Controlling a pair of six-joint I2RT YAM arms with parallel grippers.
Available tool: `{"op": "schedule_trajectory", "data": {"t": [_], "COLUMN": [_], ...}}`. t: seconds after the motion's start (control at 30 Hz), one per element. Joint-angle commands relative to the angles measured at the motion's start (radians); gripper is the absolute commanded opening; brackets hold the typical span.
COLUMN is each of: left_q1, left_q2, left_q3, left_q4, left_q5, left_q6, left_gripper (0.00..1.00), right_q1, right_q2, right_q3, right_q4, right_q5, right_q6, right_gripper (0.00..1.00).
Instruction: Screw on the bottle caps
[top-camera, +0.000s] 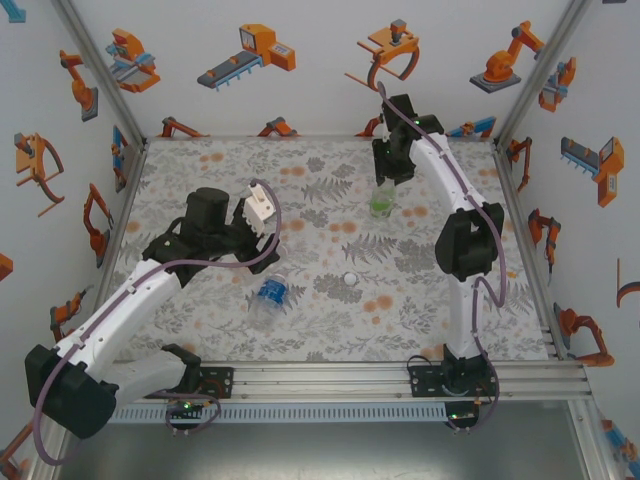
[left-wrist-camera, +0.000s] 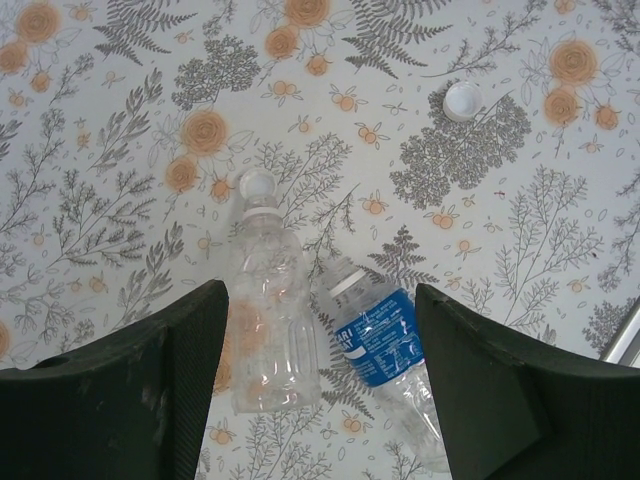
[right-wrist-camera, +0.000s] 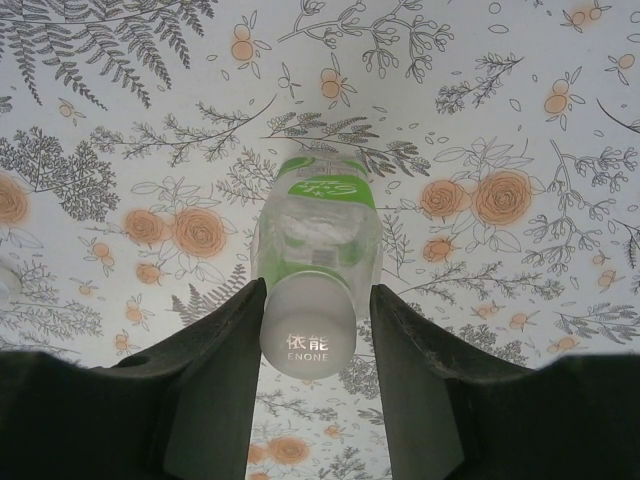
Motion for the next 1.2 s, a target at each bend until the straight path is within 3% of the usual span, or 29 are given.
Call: {"op": "schedule_trajectory", "data": {"t": [0.0, 0.33, 0.77, 0.97, 1.17], "left_q1": [0.006, -0.013, -0.228, -0.246, -0.246], "left_q2": [0.016, -0.003, -0.07, -0.067, -0.036], "left_q3": [0.028, 0.08, -0.074, -0.178, -0.217], "left_q4": [0.005, -0.004, -0.086, -0.094, -0.141], "left_q5": [0.038, -0.057, -0.438, -0.447, -0.456], "left_q6": [-0.009, -0.212, -0.532, -0.685, -0.75], "left_gripper": [0.7, 0.68, 0.66, 0.64, 0.65], "right_q1": [-0.006, 0.0, 0.06, 0.072, 0.077], "right_q2": [-0.048, -0.219, -0.577, -0.677, -0.698], "right_q3": [0.032, -0.082, -0.549, -0.695, -0.746], "right_q4": [-0.04, -0.041, 0.12, 0.192, 0.219], "right_q5": [0.03, 0.044, -0.038, -0.083, -0.118], "right_q6": [0.002, 0.031, 0.146, 0.183, 0.196], "right_gripper": [0.46, 0.46, 0.46, 0.46, 0.46]}}
